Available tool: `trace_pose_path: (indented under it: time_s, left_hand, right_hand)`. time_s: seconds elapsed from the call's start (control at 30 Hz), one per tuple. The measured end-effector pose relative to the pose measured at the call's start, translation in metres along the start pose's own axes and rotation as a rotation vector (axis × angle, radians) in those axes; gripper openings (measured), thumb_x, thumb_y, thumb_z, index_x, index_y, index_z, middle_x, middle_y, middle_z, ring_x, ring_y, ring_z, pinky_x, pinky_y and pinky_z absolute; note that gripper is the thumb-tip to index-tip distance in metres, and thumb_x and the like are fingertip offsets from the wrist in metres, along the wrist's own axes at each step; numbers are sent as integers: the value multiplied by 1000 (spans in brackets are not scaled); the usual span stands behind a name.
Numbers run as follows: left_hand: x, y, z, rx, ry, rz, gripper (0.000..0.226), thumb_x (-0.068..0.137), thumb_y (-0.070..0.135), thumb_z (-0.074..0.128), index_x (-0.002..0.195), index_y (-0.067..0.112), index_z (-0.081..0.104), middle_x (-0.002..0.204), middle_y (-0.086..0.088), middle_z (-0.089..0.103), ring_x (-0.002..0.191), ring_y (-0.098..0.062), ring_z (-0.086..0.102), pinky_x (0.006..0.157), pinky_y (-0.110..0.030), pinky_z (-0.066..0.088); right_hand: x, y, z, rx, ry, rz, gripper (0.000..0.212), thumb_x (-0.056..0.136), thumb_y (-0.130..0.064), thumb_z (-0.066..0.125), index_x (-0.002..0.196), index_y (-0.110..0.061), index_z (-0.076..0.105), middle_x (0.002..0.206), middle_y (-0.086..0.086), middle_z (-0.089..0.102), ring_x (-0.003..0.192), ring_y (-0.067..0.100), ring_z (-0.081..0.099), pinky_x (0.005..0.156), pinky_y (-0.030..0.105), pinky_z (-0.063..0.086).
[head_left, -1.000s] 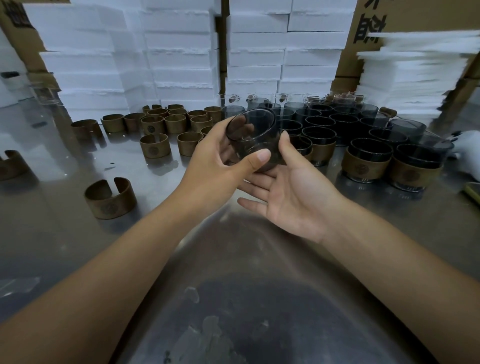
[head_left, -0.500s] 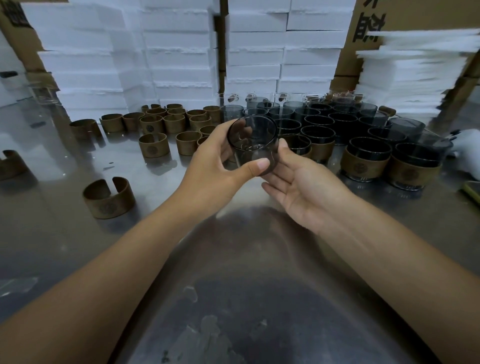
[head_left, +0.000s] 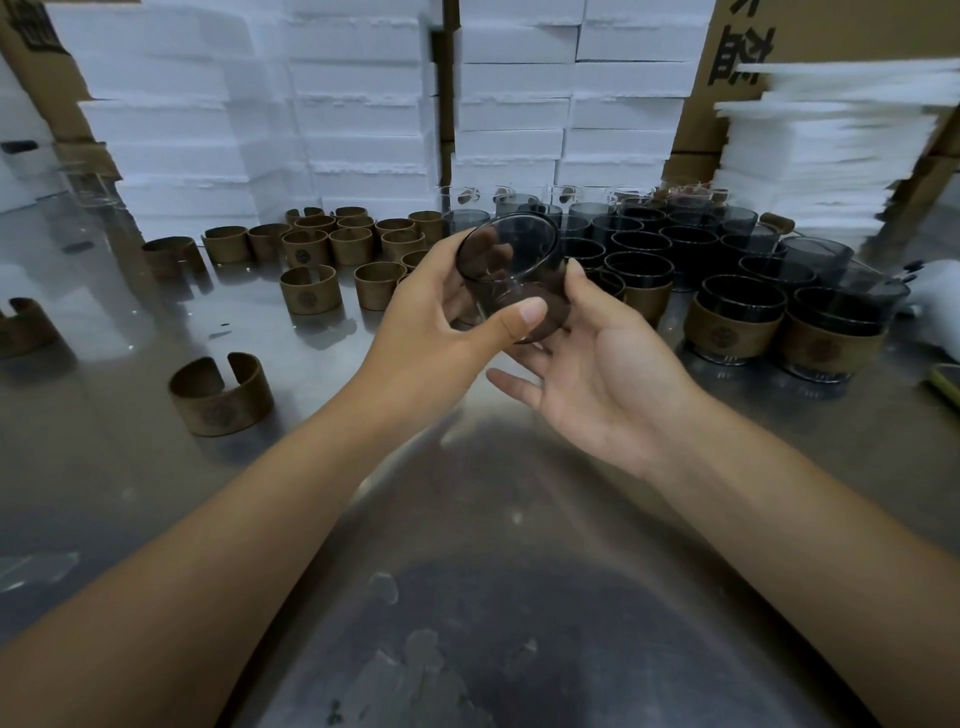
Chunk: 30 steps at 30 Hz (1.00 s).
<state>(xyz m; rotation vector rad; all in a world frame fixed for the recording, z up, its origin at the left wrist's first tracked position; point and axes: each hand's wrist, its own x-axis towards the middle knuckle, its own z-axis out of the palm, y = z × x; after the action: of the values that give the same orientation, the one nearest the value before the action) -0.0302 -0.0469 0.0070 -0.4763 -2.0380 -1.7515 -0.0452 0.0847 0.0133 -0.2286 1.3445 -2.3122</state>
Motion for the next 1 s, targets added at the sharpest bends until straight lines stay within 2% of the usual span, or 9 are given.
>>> trace_pose_path:
  time_s: [0.1,0.23,0.37,0.47,0.57,0.63,0.77,0.87,1.0]
  left_hand:
    - [1,0,-2,56,3,9,49,77,23,71,121,22,51,118,10,62,111,-2,60,96,-19,46]
    - [2,-3,-4,99,17,-14,49,79,26,73,123,22,53,117,6,64,112,-7,60,99,-29,47]
    - [2,-2,-3,-11,51,-107,55,71,40,74,118,17,61,109,4,70,104,-7,65,87,-21,52]
    - [3,-1,-2,-122,49,-192,45,70,46,72,105,19,68,101,1,74,99,-13,68,84,-23,53]
    - [4,0,-1,-153,34,-275,37,67,51,65,91,23,71,92,3,75,91,-9,69,70,-19,51]
    - [4,0,-2,-128,8,-307,35,68,55,63,86,27,73,92,6,74,91,-7,67,74,-24,47]
    - [3,1,0,-121,-53,-337,32,69,59,61,77,33,76,91,9,74,92,-6,66,78,-29,46]
    - [4,0,-1,-170,-60,-349,34,69,56,61,80,28,75,90,8,74,89,-6,66,79,-29,47]
    - [3,-2,-2,-242,-56,-346,33,70,51,64,85,23,72,91,4,73,91,-9,67,84,-29,48]
  right_hand:
    - [1,1,-2,-16,4,26,49,98,-50,34,121,-15,59,115,2,69,114,15,60,99,41,41]
    - [2,1,-3,-56,29,58,51,97,-52,36,117,-13,62,113,5,70,98,14,67,90,36,45]
    - [1,0,-3,-201,98,-45,41,96,-51,40,111,-21,64,96,-1,75,91,12,71,92,36,45]
    - [0,2,0,-387,158,-203,33,94,-52,43,99,-29,67,101,-6,74,95,7,69,93,33,46]
    - [-1,5,3,-507,169,-284,35,91,-54,47,104,-28,67,105,-11,72,103,3,64,98,31,44]
    - [-1,7,4,-544,169,-288,43,87,-56,49,111,-26,66,107,-14,71,103,-1,62,100,28,42]
    - [-2,7,4,-555,165,-286,44,86,-57,49,108,-25,69,102,-16,72,98,-4,63,101,29,44]
    - [-2,7,3,-537,163,-282,37,89,-53,51,104,-25,70,99,-16,72,95,-6,63,99,28,45]
    - [-2,5,2,-533,180,-285,31,89,-49,55,96,-23,71,93,-17,73,85,-10,64,90,23,46]
